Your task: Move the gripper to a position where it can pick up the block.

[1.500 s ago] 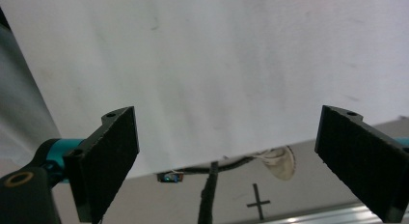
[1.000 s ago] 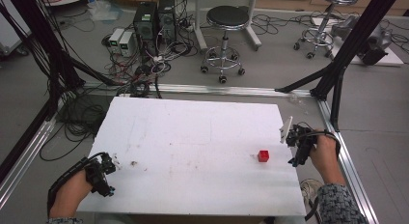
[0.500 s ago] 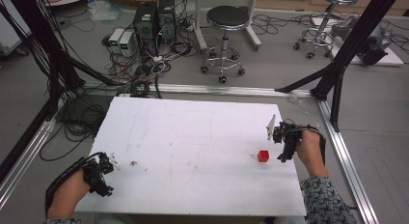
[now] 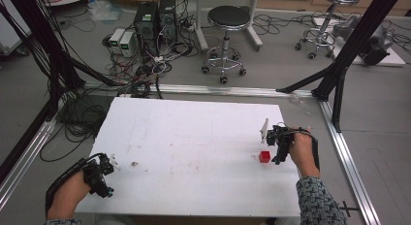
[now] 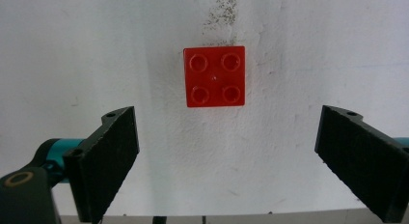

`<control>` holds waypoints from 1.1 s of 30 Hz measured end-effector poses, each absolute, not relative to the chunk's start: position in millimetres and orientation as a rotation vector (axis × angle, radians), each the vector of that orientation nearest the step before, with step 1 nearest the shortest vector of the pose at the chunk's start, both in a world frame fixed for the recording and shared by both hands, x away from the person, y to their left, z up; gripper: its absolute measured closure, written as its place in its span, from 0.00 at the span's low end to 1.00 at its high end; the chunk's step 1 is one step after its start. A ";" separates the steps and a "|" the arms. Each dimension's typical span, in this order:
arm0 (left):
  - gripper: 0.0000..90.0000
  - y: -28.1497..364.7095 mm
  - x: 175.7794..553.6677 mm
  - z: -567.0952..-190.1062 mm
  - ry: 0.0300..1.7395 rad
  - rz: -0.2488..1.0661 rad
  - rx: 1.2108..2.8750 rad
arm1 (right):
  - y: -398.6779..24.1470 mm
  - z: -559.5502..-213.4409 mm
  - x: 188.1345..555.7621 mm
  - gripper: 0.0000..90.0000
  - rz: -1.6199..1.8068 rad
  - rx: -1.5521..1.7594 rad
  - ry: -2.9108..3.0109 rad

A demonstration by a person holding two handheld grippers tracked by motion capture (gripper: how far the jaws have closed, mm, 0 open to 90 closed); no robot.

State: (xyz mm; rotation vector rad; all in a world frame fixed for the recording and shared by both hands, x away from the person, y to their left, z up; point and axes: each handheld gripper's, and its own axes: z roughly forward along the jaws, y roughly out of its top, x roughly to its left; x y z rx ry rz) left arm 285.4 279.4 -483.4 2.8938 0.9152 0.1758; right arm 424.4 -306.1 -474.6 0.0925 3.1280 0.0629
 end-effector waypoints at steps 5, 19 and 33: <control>0.23 279.1 285.7 -483.9 0.914 0.162 2.896 | -301.3 -487.4 425.8 0.08 0.078 0.093 3.140; 0.23 278.7 285.7 -484.7 0.911 0.167 2.894 | -288.1 -512.7 424.8 0.08 0.063 0.057 3.182; 0.23 278.1 285.9 -484.7 0.912 0.168 2.888 | -288.5 -512.6 425.3 0.08 0.056 0.061 3.175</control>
